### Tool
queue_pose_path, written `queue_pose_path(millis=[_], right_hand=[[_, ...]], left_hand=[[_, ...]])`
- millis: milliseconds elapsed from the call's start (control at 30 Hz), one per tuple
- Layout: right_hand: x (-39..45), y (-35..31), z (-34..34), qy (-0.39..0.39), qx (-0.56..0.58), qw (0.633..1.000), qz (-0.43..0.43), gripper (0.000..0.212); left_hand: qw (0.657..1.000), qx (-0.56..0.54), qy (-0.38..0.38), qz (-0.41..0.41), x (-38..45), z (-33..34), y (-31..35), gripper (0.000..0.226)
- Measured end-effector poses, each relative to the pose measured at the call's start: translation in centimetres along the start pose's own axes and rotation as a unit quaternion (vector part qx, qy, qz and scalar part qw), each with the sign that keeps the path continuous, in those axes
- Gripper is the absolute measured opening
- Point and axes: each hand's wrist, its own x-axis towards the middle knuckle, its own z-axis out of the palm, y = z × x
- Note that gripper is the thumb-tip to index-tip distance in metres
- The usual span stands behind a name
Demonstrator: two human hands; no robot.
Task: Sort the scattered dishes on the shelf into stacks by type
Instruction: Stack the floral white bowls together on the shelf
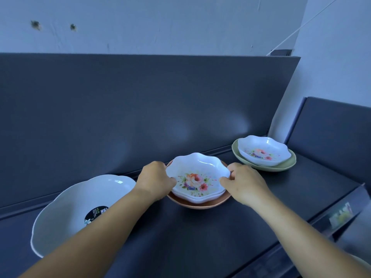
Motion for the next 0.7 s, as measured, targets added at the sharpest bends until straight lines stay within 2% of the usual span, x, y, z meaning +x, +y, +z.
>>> queue_pose_path(millis=[200, 467, 633, 700], right_hand=[[0.2, 0.0, -0.3, -0.001, 0.002, 1.0, 0.0, 0.019], [1.2, 1.8, -3.8, 0.078, 0.099, 0.992, -0.019, 0.028], [2.5, 4.2, -6.4, 0.099, 0.146, 0.984, 0.006, 0.013], [3.3, 5.5, -7.3, 0.111, 0.162, 0.98, 0.015, 0.015]], left_hand=[[1.0, -0.024, 0.015, 0.0, 0.0, 0.2, 0.2, 0.015], [0.993, -0.09, 0.062, 0.046, 0.9, -0.1, 3.8, 0.016], [0.988, -0.128, 0.046, 0.07, 2.3, 1.8, 7.5, 0.019], [0.986, -0.147, 0.036, 0.074, 2.8, 2.8, 9.2, 0.02]])
